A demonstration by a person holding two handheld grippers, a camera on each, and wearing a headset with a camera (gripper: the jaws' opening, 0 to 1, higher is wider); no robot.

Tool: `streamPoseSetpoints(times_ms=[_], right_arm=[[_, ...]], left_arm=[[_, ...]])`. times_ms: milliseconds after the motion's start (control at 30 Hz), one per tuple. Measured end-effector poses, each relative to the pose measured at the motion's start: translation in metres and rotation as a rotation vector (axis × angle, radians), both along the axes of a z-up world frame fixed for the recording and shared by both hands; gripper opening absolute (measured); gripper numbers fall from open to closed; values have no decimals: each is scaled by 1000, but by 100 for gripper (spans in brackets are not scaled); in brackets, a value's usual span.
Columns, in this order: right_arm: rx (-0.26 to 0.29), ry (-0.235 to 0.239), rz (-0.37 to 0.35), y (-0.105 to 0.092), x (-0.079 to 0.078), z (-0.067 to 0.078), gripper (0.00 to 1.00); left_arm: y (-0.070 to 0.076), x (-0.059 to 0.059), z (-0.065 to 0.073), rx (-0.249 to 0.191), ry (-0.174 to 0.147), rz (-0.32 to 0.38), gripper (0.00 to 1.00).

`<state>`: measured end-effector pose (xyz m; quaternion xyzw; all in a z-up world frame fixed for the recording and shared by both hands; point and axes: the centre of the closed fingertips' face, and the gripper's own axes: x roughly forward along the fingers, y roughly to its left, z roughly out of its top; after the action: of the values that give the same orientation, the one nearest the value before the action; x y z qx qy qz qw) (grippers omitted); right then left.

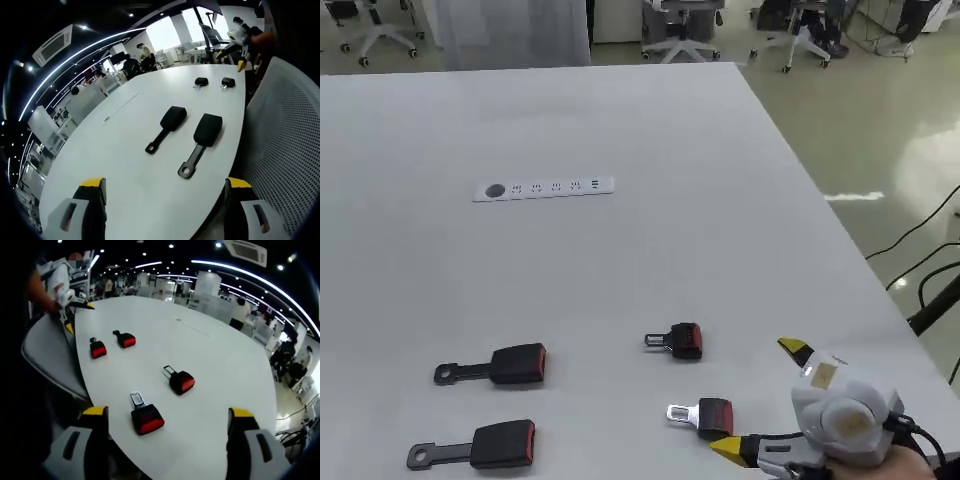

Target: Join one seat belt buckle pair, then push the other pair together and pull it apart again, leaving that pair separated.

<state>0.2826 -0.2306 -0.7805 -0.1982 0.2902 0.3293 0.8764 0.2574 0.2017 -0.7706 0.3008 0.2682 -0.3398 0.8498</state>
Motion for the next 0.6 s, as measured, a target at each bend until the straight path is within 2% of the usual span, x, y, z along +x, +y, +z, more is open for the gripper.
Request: streamPoseSetpoints(times_ms=[200,333,600], right_arm=[[1,-27,-27,0,-2,10,100],[-27,-19,-33,-8,-8,6,100],[-35,0,-68,-20,-17,1,100]], left_arm=[[-4,-3,-1,-7,10,-28,100],[-5,-3,1,-15,0,-33,100],[-5,-3,0,-8,2,-39,100]])
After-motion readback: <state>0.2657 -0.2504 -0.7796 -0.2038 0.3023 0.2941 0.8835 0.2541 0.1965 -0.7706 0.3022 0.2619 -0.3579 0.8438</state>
